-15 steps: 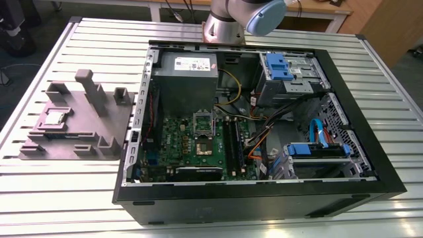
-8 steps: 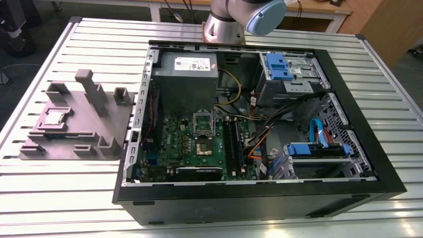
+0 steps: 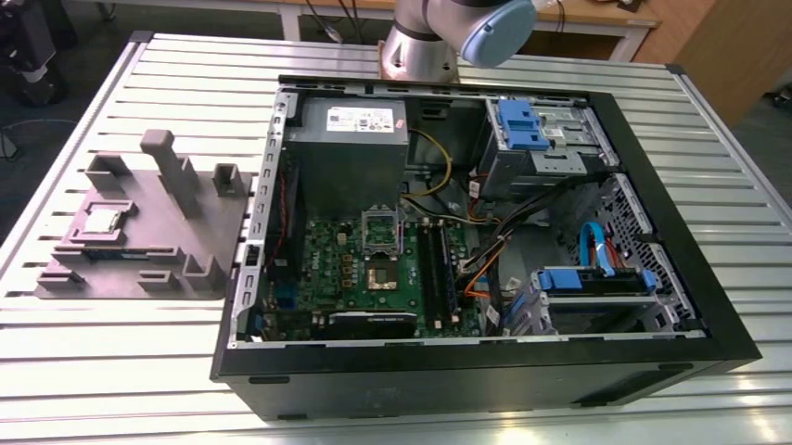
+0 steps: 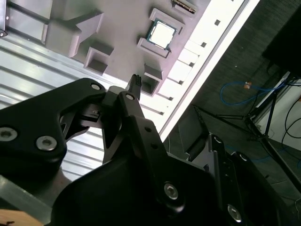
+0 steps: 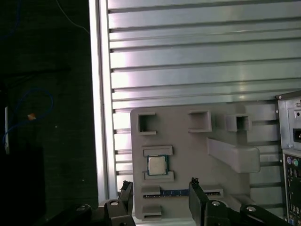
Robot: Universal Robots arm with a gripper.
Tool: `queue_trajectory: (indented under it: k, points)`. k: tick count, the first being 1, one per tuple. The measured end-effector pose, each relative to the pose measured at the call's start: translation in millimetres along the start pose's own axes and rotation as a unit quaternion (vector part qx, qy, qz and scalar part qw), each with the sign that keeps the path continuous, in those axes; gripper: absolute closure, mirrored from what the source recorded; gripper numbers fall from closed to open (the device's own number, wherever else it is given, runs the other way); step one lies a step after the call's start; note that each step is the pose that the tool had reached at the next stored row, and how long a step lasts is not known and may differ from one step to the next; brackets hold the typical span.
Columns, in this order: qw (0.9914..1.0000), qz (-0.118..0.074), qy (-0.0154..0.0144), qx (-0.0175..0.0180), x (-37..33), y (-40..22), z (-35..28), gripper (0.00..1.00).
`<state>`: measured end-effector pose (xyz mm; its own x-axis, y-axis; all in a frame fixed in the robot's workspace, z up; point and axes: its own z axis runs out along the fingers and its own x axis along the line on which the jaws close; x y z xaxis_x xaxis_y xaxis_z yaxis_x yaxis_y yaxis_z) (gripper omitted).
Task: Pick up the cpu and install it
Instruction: 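Pick up the cpu and move it towards the insertion slot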
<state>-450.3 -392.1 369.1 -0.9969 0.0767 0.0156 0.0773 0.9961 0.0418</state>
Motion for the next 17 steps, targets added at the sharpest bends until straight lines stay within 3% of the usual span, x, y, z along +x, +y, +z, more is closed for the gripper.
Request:
queue_trajectory:
  k: [3,17]
  points:
    - [1.0,0.0,0.0,0.0,-0.1,-0.6,4.4,0.41]
    - [1.0,0.0,0.0,0.0,-0.1,-0.6,5.5,0.41]
